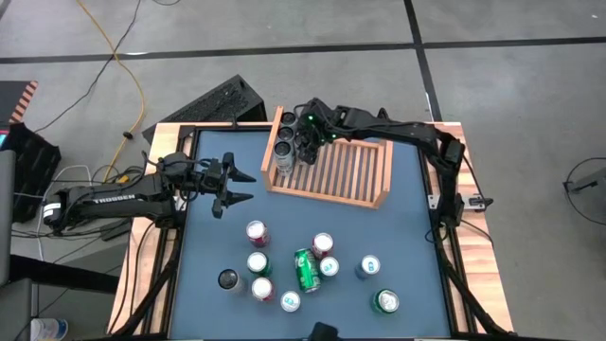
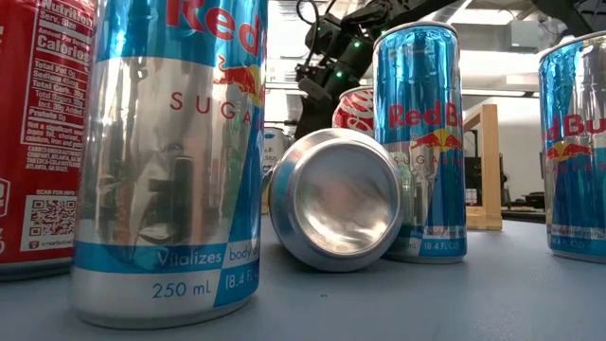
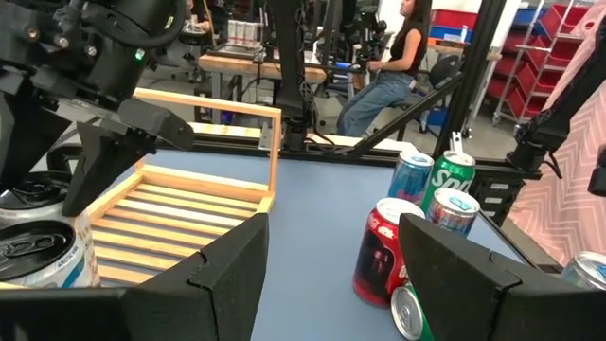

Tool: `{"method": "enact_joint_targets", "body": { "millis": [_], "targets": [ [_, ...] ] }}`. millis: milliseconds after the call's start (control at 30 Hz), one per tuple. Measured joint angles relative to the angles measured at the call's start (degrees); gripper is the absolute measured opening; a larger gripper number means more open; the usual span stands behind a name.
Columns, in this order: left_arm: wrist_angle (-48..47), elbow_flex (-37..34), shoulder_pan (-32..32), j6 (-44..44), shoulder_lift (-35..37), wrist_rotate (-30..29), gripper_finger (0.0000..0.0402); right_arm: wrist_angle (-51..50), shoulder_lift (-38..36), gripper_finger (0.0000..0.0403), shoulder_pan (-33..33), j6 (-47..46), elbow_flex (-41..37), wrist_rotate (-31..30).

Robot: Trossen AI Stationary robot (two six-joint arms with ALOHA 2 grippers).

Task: Place canned beverage on shelf
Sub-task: Put the white yellow soda can on the shelf aligned with the other white yellow soda can

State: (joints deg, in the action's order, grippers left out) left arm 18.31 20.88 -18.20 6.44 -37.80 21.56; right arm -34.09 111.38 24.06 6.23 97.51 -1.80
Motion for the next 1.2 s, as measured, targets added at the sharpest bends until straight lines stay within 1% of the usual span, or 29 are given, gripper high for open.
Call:
{"method": "enact_joint_targets", "body": {
  "millis": [100, 200, 500, 533, 600, 667, 733, 800, 833, 900, 967, 1033, 1200],
  "targets": [
    [0.0, 0.0, 0.02, 0.0, 0.0, -0.68, 0.0224, -0.74, -0.74, 0.0292, -0.01, 0.8, 0.3, -0.9],
    [0.0, 0.0, 0.02, 0.0, 0.0, -1.34, 0.0224, -2.07, -0.86, 0.0292, -0.03, 1.65, 2.24, -1.18],
    [-0.01, 0.0, 0.02, 0.07, -0.01, -1.42, 0.0224, -13.95, -0.97, 0.0292, -0.09, 5.43, 13.72, -1.12],
    [-0.01, 0.0, 0.02, 0.07, 0.0, -1.41, 0.0224, -15.7, -0.97, 0.0292, -0.25, 5.61, 15.1, -0.15],
    [-0.35, 0.0, 0.02, 0.05, -0.02, -0.89, 0.0224, -18.07, -0.99, 0.0291, -1.05, 5.48, 17.5, 4.11],
    [-1.29, 0.0, 0.02, -0.51, -0.01, 0.57, 0.0224, -20.22, -0.99, 0.0291, -3.09, 4.2, 19.52, 7.88],
    [-2.19, -0.02, 0.25, -0.52, -0.02, 2.88, 0.0224, -22.58, -0.99, 0.0291, -6.22, 4.35, 20.78, 9.33],
    [-2.36, -0.02, 1.23, 0.07, -0.02, 5.71, 0.0224, -25.19, -0.99, 0.0291, -9.55, 6.19, 21.51, 8.83],
    [-2.34, -0.02, 2.23, 0.02, -0.02, 6.56, 0.0224, -26.58, -0.99, 0.0291, -11.53, 7.01, 21.87, 7.63],
    [-3.87, 0.51, 5.17, -1.47, -0.01, 6.44, 0.0224, -29.4, -0.99, 0.0291, -14.99, 7.78, 22.94, 4.63],
    [-7.11, 2.43, 9.12, -3.73, -0.07, 3.37, 0.0224, -32.5, -0.99, 0.0291, -18.08, 7.77, 24.68, 1.69],
    [-10.9, 5.02, 13.5, -5.69, -0.1, -1.52, 0.0224, -35.6, -0.99, 0.0291, -20.8, 7.22, 26.14, -0.54],
    [-24.99, 13.39, 24.44, -5.11, -1.59, -12.61, 0.0224, -43.51, -0.99, 0.0291, -26.14, 3.4, 29.18, -6.91]
  ]
}}
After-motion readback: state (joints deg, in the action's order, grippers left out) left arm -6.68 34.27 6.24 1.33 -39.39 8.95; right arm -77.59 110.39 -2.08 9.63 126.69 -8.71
